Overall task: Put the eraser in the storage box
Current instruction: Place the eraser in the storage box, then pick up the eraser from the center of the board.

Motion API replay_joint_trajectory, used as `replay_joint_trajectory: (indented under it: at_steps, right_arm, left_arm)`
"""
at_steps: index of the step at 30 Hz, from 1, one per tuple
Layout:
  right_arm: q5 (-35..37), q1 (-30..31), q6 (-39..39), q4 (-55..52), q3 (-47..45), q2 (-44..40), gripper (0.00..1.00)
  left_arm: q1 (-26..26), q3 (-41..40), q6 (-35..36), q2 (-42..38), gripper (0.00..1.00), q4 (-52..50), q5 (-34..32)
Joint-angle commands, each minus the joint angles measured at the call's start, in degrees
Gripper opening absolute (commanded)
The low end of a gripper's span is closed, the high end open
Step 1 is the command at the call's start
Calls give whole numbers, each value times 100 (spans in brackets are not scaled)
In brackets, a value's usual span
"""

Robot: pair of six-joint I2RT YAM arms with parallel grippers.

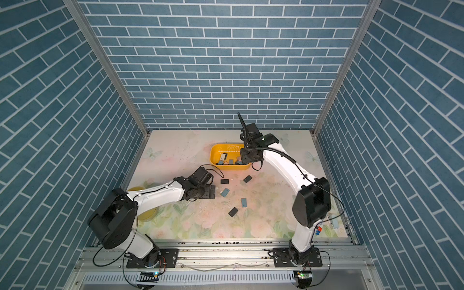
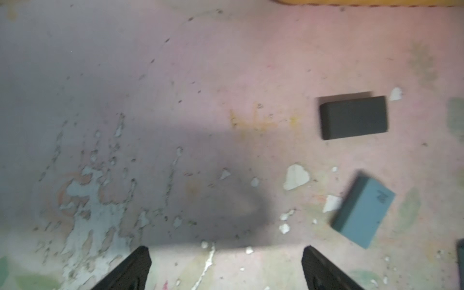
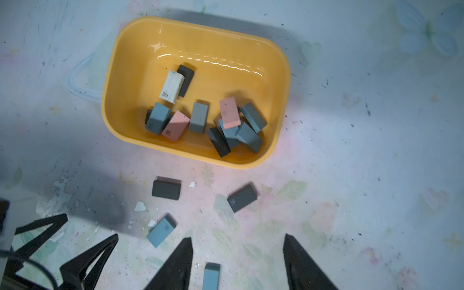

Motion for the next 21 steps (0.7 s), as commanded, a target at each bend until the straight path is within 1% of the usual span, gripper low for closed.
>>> replay_joint_trajectory:
  at_steps: [1, 6, 9, 15, 21]
  right_arm:
    - [465, -23, 309, 489, -872, -537, 61]
    - [820, -14, 542, 743, -1931, -1422, 63]
    - [1007, -15, 693, 778, -2355, -1920, 65]
    - [1153, -15, 951, 786, -2931, -2793, 68]
    - [1063, 2, 1072, 785, -3314, -3210, 69]
  left_arm:
    - [-229, 336, 236, 153, 99, -162, -17]
    - [-570, 822, 446, 468, 99, -377, -71]
    - [-716, 1041, 553, 701, 99, -429, -23]
    - [-872, 1432, 698, 1198, 96, -500, 146]
    - [-874, 1584, 764, 1552, 92, -493, 237]
